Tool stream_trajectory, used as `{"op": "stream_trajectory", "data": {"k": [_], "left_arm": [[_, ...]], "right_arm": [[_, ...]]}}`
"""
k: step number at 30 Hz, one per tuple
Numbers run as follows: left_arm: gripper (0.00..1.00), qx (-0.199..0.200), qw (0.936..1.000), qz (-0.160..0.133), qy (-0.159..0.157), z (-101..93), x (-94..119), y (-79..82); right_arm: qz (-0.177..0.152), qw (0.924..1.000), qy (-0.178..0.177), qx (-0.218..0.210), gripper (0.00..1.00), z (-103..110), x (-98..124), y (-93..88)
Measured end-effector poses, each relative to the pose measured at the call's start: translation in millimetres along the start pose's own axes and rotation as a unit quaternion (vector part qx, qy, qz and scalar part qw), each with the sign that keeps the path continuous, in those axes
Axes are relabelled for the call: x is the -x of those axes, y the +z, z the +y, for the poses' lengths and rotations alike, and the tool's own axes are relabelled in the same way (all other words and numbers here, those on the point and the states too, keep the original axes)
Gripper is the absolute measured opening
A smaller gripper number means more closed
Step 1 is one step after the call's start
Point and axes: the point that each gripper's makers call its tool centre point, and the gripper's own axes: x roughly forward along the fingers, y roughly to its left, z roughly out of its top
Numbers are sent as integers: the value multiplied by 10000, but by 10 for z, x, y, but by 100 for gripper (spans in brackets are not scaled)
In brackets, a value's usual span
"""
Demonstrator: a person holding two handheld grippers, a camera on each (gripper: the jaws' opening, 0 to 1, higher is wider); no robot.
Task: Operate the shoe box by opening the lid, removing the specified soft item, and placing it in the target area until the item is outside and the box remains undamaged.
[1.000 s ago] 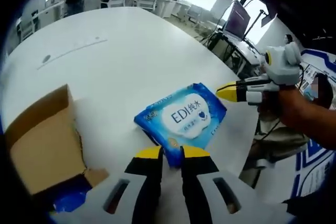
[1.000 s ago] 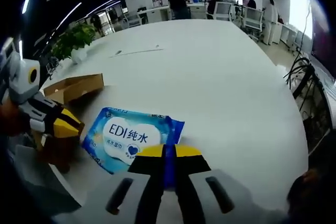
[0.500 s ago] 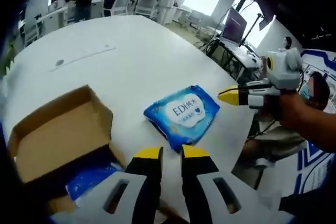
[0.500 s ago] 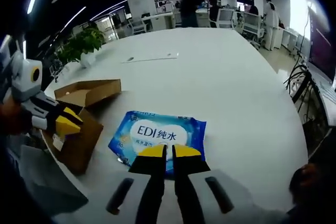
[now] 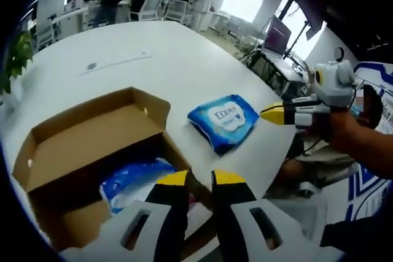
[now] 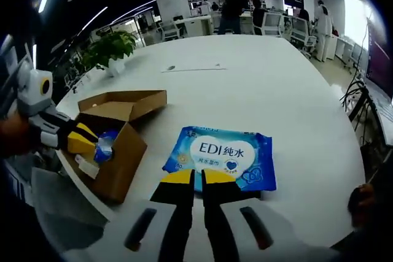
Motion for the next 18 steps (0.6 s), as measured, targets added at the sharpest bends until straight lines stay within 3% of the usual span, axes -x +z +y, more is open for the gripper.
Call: {"op": "stream_trajectory", "data": {"k": [11, 18], "left_arm": [[11, 268, 9992, -163, 232, 289, 357, -196], [11, 444, 9981, -150, 402, 475, 457, -364]], "right_arm": [[-21, 9996, 206, 205, 3, 464, -38, 53], [26, 9989, 320, 348, 3, 687, -63, 36]]}}
